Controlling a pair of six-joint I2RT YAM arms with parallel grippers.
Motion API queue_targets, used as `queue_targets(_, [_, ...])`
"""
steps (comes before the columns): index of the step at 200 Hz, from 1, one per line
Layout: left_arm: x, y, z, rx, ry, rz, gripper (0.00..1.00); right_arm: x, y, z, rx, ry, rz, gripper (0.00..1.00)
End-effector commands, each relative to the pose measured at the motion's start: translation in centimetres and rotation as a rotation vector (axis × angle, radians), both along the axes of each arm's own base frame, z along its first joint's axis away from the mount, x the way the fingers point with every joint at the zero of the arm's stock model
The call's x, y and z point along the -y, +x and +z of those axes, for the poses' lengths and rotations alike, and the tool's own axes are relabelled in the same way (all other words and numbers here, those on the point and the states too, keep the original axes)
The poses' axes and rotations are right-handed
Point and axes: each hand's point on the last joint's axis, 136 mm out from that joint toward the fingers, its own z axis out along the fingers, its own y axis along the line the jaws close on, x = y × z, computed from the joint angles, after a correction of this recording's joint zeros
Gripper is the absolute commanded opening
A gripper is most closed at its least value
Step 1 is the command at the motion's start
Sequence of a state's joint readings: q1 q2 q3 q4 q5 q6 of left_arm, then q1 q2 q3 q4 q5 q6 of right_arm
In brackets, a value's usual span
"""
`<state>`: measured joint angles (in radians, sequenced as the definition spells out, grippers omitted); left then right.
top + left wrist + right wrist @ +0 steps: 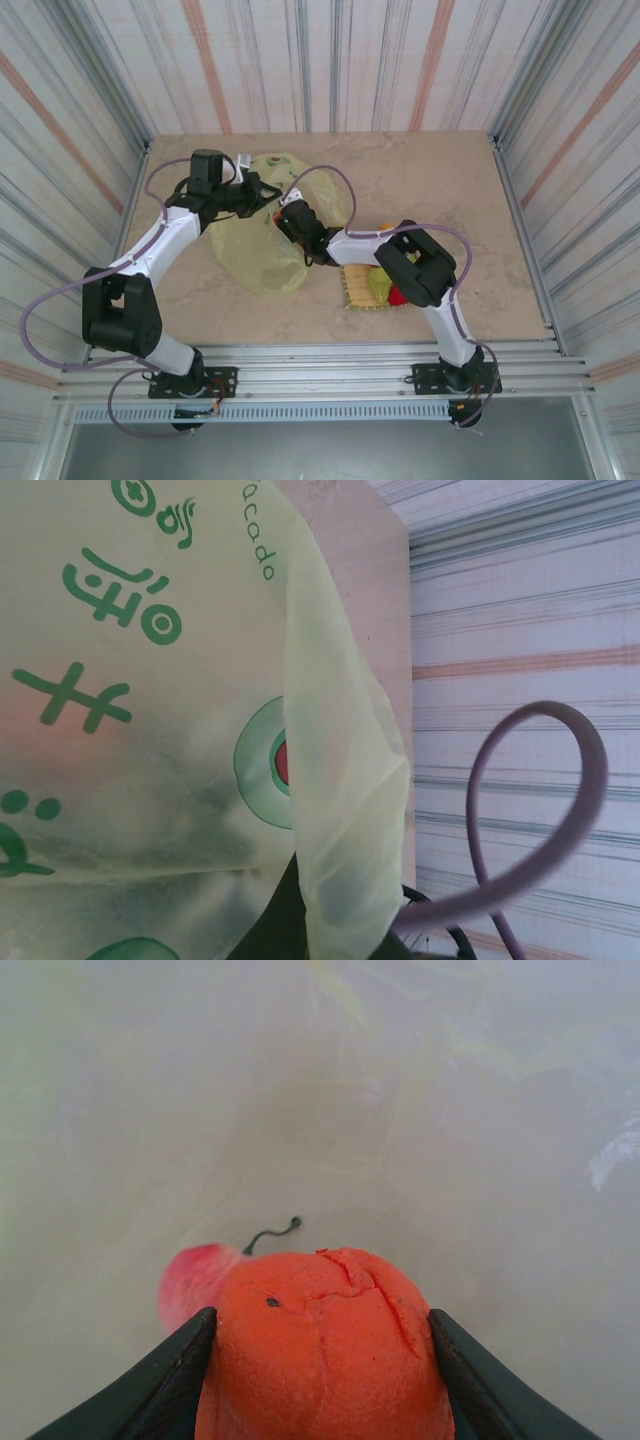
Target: Place the fruits into the plastic bag
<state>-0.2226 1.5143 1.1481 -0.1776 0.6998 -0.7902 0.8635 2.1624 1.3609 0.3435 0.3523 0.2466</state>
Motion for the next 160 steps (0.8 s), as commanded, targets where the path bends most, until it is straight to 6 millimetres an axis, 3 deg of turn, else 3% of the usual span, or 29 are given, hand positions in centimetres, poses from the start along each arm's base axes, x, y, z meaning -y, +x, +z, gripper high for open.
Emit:
queue_targets(1, [0.5, -0.5, -0.1, -0.013, -0.018, -0.029, 0.0, 0.0, 2.5, 2.1, 0.092, 0.077, -0.091, 0.52])
queue_targets(51, [0.6, -0.6, -0.2, -0.02, -0.021, -0.038, 0.0, -0.9, 3.7, 1.7, 0.041, 0.129, -0.106, 0.58])
queue_targets(97, [0.6, -0.5, -0.2, -0.02, -0.021, -0.037, 0.0, -1.6, 3.4, 0.8, -0.031, 0.195, -0.076, 0.67])
queue_targets(122, [0.6, -0.6, -0.2, -0.023, -0.023, -0.039, 0.0, -1.3, 3.2, 1.1, -0.042, 0.197, -0.067, 0.75])
queue_targets(160, [0.6, -0.6, -0.2, -0.023, -0.021, -0.04, 0.0, -0.9, 2.2, 2.0, -0.058, 0.201, -0.027, 0.76])
